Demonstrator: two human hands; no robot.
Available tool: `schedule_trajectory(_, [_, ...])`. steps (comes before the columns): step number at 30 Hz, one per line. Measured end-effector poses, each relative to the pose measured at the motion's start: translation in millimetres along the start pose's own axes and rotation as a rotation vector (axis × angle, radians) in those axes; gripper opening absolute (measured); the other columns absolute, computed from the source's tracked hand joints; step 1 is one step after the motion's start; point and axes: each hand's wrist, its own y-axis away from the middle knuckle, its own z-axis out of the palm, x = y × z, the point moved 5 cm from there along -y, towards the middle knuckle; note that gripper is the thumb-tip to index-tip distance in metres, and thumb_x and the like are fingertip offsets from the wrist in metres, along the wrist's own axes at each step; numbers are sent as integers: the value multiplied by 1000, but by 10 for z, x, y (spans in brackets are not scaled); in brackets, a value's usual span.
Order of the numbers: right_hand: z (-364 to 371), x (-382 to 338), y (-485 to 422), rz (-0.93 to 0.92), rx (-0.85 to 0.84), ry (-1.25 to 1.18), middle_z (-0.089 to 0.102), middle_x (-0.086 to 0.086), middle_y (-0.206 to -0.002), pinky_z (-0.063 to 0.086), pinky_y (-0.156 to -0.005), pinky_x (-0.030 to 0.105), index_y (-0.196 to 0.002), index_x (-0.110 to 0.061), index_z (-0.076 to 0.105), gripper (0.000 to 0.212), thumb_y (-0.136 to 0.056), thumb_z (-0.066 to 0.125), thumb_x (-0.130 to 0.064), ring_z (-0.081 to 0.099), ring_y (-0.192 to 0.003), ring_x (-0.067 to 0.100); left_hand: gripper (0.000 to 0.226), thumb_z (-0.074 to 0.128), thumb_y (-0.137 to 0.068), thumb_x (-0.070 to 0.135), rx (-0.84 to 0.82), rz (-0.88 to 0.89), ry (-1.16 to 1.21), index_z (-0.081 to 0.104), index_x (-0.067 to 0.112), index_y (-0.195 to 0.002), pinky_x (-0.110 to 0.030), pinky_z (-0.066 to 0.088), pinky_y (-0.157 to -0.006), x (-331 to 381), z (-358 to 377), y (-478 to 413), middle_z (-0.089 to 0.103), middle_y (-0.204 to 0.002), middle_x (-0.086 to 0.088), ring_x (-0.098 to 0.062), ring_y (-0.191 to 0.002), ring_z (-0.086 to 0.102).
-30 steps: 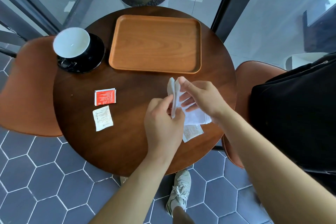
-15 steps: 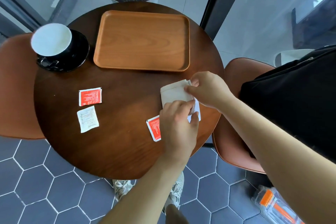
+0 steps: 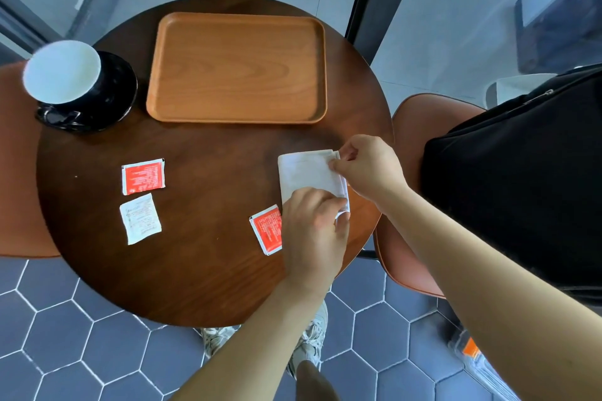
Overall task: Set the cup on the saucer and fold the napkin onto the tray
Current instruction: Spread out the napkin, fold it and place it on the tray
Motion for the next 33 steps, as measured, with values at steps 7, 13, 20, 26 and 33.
schedule_trajectory(7, [1, 64, 43, -28, 5, 56, 68, 1, -89, 48, -71, 33, -86, -16, 64, 3, -84, 65, -15, 63, -87, 24, 11, 65, -79, 7, 5, 105, 21, 74, 13, -84, -43, 48, -80, -50, 17, 21, 68, -85, -2, -27, -91, 61])
schedule_trajectory(13, [24, 18, 109, -334, 118, 250, 60, -3, -127, 53, -77, 36, -134, -23, 56, 48, -88, 68, -25, 57, -105, 24, 40, 59, -92, 23, -101, 148, -276, 59, 9, -129, -51, 27, -119, -271, 24, -225, 47, -148, -17, -38, -146, 33])
schedule_trajectory(20, [168, 259, 155, -657, 63, 563, 42, -3, -157, 27, -120, 51, -152, -17, 42, 47, -107, 38, -32, 30, -150, 29, 80, 9, -99, 64, -372, 160, -520, 17, 11, -158, -52, 15, -123, -543, 278, -291, 12, -166, -17, -33, -154, 7])
schedule_trajectory(26, [238, 324, 152, -646, 23, 609, 37, -2, -160, 22, -122, 54, -154, -16, 37, 51, -108, 28, -35, 22, -153, 27, 87, 8, -96, 72, -403, 136, -541, 11, 12, -159, -53, 14, -122, -567, 331, -242, 7, -167, -15, -32, -155, 3])
schedule_trajectory(33, [226, 308, 138, -619, 12, 628, 34, -2, -161, 22, -121, 55, -155, -16, 35, 52, -108, 24, -36, 21, -153, 27, 98, 12, -90, 81, -419, 106, -602, 7, 12, -159, -52, 14, -123, -520, 353, -284, 3, -167, -17, -33, -155, 0])
